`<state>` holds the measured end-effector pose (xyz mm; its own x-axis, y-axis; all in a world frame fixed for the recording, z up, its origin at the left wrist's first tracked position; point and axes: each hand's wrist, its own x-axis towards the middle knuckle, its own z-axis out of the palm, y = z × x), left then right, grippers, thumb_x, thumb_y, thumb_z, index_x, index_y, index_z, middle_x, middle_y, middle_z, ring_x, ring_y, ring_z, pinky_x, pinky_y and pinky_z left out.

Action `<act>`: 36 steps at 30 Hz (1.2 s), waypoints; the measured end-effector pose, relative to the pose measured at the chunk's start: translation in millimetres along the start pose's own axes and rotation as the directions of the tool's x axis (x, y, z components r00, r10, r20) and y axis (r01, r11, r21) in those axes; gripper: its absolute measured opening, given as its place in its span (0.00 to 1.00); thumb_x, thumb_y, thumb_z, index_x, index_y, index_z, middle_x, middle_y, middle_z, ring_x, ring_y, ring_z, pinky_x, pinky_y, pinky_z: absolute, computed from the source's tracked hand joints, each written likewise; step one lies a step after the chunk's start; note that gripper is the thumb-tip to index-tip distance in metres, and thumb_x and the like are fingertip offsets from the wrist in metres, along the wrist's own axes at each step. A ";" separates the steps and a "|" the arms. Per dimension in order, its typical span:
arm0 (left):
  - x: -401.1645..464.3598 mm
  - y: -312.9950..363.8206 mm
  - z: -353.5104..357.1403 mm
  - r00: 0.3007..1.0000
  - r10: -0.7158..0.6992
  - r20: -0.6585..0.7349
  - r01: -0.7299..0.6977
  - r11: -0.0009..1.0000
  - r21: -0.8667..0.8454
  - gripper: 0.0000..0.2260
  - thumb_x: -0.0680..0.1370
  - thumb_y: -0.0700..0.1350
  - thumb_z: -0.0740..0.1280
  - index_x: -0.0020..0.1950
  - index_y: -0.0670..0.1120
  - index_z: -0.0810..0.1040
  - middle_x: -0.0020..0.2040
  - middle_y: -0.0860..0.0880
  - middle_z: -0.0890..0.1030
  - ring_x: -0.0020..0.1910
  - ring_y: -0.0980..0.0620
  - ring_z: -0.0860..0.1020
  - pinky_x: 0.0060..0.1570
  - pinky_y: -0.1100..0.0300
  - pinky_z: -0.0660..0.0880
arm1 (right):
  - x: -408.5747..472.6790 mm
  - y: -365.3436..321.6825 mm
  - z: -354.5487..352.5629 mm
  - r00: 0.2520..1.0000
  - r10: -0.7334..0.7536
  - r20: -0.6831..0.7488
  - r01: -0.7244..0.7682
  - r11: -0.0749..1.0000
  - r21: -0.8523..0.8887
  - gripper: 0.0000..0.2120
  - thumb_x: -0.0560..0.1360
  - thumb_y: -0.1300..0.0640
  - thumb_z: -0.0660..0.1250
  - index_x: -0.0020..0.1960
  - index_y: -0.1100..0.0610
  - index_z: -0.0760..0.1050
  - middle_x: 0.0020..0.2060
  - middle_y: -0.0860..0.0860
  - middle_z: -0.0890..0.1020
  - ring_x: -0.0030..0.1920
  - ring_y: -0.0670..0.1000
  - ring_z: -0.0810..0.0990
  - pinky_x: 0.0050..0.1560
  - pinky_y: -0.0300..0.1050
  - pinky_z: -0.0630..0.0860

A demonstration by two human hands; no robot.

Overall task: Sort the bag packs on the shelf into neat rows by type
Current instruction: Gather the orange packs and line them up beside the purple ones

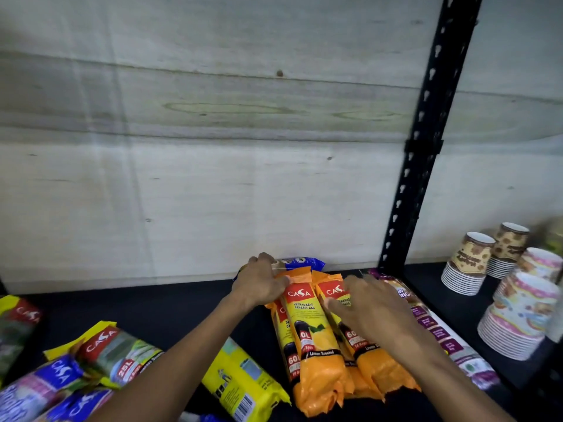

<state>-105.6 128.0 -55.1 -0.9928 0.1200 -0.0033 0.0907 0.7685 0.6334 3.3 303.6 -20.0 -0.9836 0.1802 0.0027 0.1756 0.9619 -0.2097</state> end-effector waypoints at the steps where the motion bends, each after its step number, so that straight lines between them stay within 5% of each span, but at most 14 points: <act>1: -7.2 -0.2 -1.5 1.000 -0.029 -0.004 0.029 1.000 0.010 0.28 0.74 0.59 0.69 0.69 0.47 0.67 0.65 0.46 0.75 0.62 0.47 0.77 0.58 0.49 0.78 | 2.9 5.2 2.7 0.999 0.023 0.033 -0.023 1.000 -0.014 0.32 0.74 0.32 0.62 0.71 0.51 0.68 0.67 0.52 0.74 0.68 0.56 0.71 0.62 0.53 0.74; 5: -37.3 11.0 -4.2 0.975 -0.046 0.217 0.033 0.997 0.065 0.17 0.77 0.61 0.65 0.51 0.47 0.74 0.52 0.49 0.82 0.46 0.52 0.80 0.48 0.56 0.80 | 7.7 10.9 14.5 0.993 0.054 0.105 -0.053 0.998 -0.016 0.36 0.73 0.33 0.66 0.73 0.51 0.64 0.67 0.53 0.73 0.68 0.56 0.71 0.61 0.52 0.73; 8: -52.5 18.1 -1.1 0.956 -0.009 0.293 0.005 1.000 0.016 0.16 0.76 0.59 0.67 0.55 0.51 0.69 0.55 0.51 0.78 0.52 0.51 0.78 0.46 0.59 0.79 | 7.6 12.2 13.8 0.995 0.050 0.085 -0.054 0.998 0.043 0.32 0.73 0.36 0.68 0.69 0.53 0.67 0.63 0.52 0.76 0.65 0.54 0.74 0.58 0.49 0.73; 14: -60.6 20.1 1.6 0.954 0.009 0.300 0.003 0.999 -0.042 0.14 0.77 0.55 0.69 0.56 0.51 0.70 0.54 0.52 0.78 0.51 0.52 0.77 0.57 0.55 0.79 | 12.6 17.1 13.9 0.995 0.083 0.063 -0.087 0.994 0.068 0.27 0.73 0.35 0.67 0.62 0.53 0.71 0.58 0.51 0.79 0.59 0.53 0.76 0.57 0.48 0.74; 18: -59.0 14.3 2.7 0.959 -0.069 0.276 0.063 0.998 0.030 0.25 0.76 0.61 0.66 0.67 0.49 0.70 0.61 0.51 0.78 0.58 0.50 0.78 0.58 0.52 0.79 | 17.9 27.3 11.8 0.991 0.044 0.128 -0.063 0.986 0.152 0.19 0.77 0.36 0.62 0.53 0.50 0.74 0.50 0.48 0.81 0.54 0.50 0.80 0.57 0.51 0.79; 22: -58.0 13.0 11.1 0.927 -0.107 0.359 0.177 0.970 -0.168 0.25 0.78 0.58 0.65 0.71 0.51 0.65 0.63 0.50 0.76 0.60 0.49 0.77 0.55 0.52 0.80 | 18.4 31.4 8.1 0.984 0.001 0.176 -0.032 0.984 0.174 0.23 0.81 0.40 0.57 0.70 0.51 0.69 0.63 0.51 0.78 0.54 0.48 0.78 0.57 0.44 0.76; 25: -55.1 14.4 17.6 0.935 -0.099 0.341 0.181 0.959 -0.219 0.25 0.77 0.55 0.67 0.71 0.49 0.64 0.64 0.50 0.77 0.58 0.50 0.78 0.51 0.54 0.82 | 20.5 31.3 10.6 0.981 -0.010 0.195 -0.033 0.975 0.219 0.25 0.81 0.41 0.58 0.73 0.52 0.66 0.62 0.51 0.77 0.51 0.46 0.79 0.56 0.43 0.77; 29: -50.5 16.8 19.4 0.930 -0.108 0.351 0.197 0.953 -0.230 0.26 0.77 0.54 0.69 0.71 0.49 0.64 0.65 0.49 0.77 0.60 0.49 0.78 0.52 0.52 0.82 | 20.8 28.8 13.5 0.984 0.006 0.178 -0.035 0.986 0.161 0.29 0.80 0.40 0.59 0.77 0.51 0.60 0.71 0.54 0.70 0.64 0.52 0.77 0.61 0.47 0.75; 36: -55.7 20.9 16.5 0.929 -0.086 0.360 0.181 0.953 -0.241 0.26 0.77 0.53 0.70 0.70 0.48 0.64 0.65 0.47 0.76 0.61 0.47 0.78 0.56 0.47 0.81 | 26.4 36.3 18.8 0.986 0.002 0.167 -0.027 0.988 0.151 0.31 0.79 0.38 0.60 0.76 0.51 0.61 0.64 0.51 0.77 0.54 0.49 0.81 0.54 0.45 0.80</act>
<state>-47.2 147.8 -54.4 -0.9019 0.2717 -0.3358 -0.1125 0.6028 0.7899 -17.1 339.4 -45.9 -0.9763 0.1449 -0.1610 0.1943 0.9145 -0.3549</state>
